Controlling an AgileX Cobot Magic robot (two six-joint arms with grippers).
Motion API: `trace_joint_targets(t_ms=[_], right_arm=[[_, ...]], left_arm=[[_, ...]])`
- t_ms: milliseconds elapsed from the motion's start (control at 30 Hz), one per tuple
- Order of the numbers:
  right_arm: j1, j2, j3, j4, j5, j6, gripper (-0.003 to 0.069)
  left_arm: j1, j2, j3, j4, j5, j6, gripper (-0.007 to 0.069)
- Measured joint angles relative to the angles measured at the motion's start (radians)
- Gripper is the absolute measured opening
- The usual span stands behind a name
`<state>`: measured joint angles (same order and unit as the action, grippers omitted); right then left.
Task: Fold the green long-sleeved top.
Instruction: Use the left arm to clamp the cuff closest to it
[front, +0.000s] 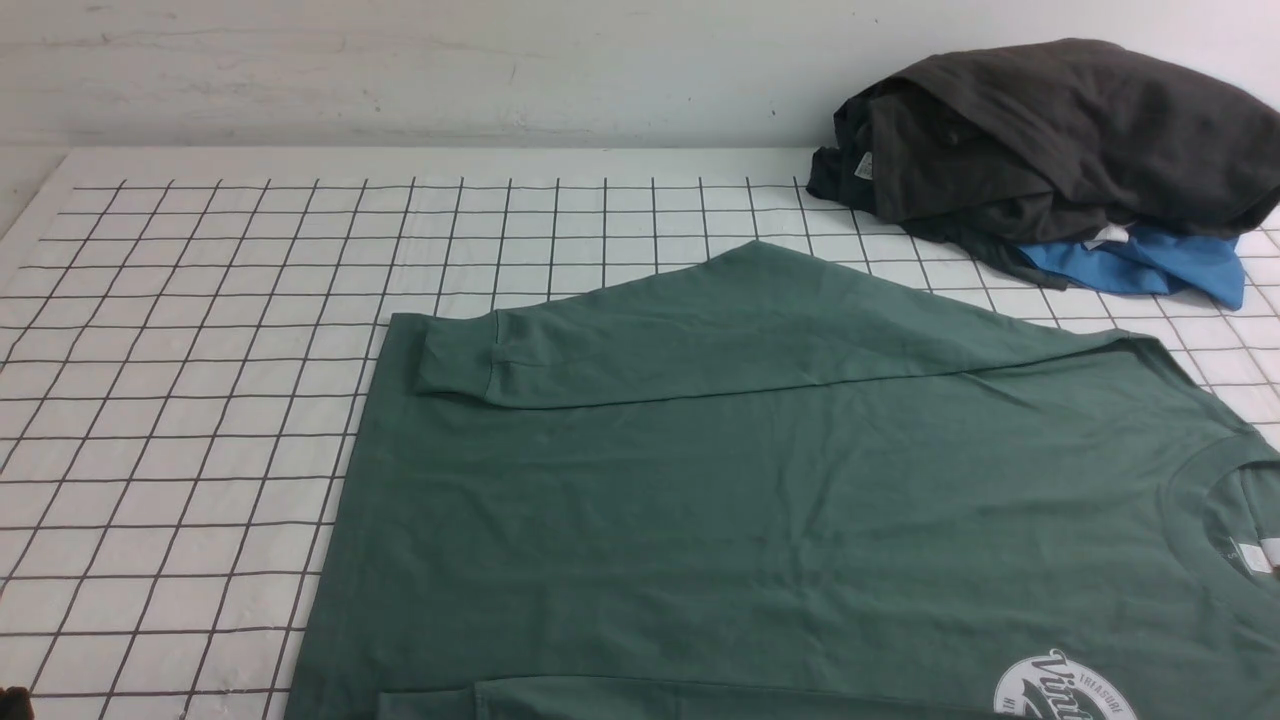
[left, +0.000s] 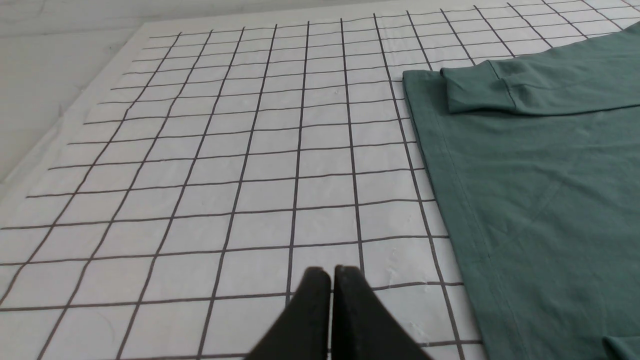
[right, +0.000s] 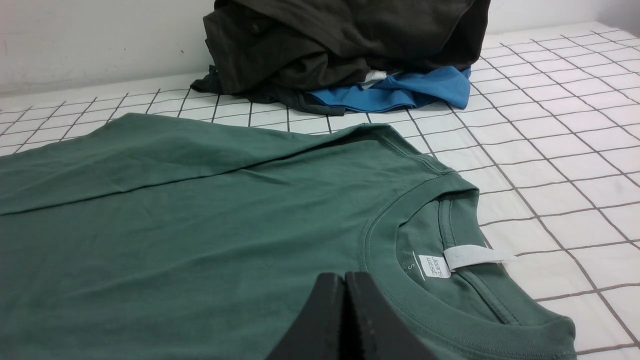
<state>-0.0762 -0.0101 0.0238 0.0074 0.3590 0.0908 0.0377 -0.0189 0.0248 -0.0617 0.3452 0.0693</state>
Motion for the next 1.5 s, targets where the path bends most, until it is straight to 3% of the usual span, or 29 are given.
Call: trace_joint_targets(t_ms=[1167,1333,1500], right_arm=[[0.0,0.0,0.0,0.026,0.0,0.008,-0.0014],[0.0,0.0,0.0,0.031,0.0,0.008,-0.0014],[0.0,0.0,0.0,0.06,0.0,0.008,-0.0014]], left_arm=[[0.0,0.0,0.0,0.0,0.0,0.0,-0.0007],[0.0,0.0,0.0,-0.029,-0.002,0.0,-0.0007],[0.0,0.0,0.0,-0.142,-0.009,-0.006,-0.0007]])
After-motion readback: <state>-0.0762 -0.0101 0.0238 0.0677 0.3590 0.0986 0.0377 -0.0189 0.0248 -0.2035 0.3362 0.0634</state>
